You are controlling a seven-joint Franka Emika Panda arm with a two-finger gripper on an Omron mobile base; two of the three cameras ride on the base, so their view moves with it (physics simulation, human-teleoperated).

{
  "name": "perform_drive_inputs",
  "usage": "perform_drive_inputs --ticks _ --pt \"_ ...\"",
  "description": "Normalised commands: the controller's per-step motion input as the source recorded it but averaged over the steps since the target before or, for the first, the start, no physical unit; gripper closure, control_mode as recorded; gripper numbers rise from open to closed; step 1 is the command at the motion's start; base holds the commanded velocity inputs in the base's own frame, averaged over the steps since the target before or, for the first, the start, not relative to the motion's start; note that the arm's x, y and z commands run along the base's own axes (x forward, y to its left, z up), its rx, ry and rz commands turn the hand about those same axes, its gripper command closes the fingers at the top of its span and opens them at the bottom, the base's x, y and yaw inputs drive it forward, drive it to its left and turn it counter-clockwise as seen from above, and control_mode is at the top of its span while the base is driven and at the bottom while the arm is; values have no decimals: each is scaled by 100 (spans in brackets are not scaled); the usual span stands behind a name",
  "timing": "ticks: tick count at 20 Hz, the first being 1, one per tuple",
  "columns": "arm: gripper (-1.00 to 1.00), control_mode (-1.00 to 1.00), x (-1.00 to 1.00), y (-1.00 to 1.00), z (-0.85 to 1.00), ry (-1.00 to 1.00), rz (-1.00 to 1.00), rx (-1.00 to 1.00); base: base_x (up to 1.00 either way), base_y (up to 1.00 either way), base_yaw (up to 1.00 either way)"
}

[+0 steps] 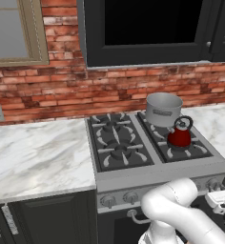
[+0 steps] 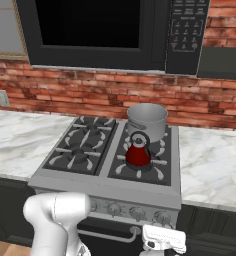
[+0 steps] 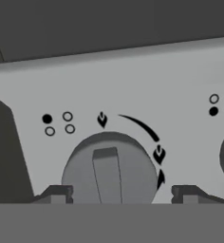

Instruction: Pick the kettle from the counter and place it on a stove burner. Then turn the burner on.

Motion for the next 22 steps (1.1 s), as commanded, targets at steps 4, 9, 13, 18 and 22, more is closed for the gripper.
perform_drive_inputs --ticks 4,9,13,18,22 --pt "-100 -100 3 -1 0 -7 0 0 0 0 0" --pt "-100 -100 18 0 0 0 0 0 0 0 0" --pt "-100 -100 14 0 0 0 0 0 0 0 0" --pt "100 -100 29 0 0 0 0 0 0 0 0" --pt "100 -100 18 0 0 0 -1 0 0 0 0"
